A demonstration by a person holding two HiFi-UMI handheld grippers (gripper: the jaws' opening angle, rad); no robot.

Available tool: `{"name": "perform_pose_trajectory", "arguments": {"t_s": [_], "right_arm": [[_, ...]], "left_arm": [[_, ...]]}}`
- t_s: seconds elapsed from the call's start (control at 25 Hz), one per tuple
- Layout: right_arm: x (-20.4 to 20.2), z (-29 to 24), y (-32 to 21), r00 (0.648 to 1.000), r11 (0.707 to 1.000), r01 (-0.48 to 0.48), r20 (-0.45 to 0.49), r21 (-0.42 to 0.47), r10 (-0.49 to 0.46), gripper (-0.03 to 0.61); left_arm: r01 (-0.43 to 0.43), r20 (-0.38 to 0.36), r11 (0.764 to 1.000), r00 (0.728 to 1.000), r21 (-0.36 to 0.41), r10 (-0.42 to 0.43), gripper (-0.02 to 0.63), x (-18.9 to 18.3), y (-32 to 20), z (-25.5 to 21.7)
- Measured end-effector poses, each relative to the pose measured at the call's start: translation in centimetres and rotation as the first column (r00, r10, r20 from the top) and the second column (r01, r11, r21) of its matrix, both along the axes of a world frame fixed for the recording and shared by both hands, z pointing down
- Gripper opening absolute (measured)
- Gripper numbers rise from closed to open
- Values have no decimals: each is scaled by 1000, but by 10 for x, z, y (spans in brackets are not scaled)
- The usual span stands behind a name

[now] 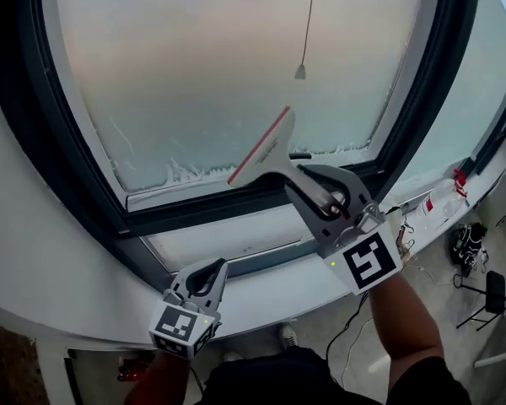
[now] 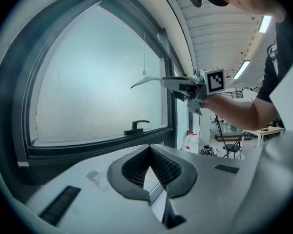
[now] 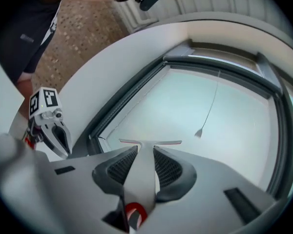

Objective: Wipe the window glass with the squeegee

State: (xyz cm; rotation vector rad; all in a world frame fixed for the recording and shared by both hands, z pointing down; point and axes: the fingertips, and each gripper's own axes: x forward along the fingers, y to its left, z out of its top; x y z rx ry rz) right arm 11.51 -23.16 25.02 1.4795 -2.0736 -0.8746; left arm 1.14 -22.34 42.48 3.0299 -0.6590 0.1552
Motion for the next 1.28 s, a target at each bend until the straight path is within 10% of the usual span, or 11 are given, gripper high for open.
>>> {"name": "perform_pose_trajectory", "arguments": {"t_s": [0.12,0.4,0.84,1.28], "right_arm": [[-7,54,24,935,996,64,352,-66,-37,91],[25,179,99,587,946,125,791,-298,171,92],[94,224,232,658,893,208,732,-399,174,91],[142,254,332,606,871,279,778,-404,167,92]], "left_arm": [[1,6,999,1000,-34,0,2,-7,12,17],[92,31,987,996,-135,-88,0,-24,60,61],[217,-14,965,975,-145,-221,2,41,177,59],[296,44,940,955,-171,-293,0,82,306,85]]}}
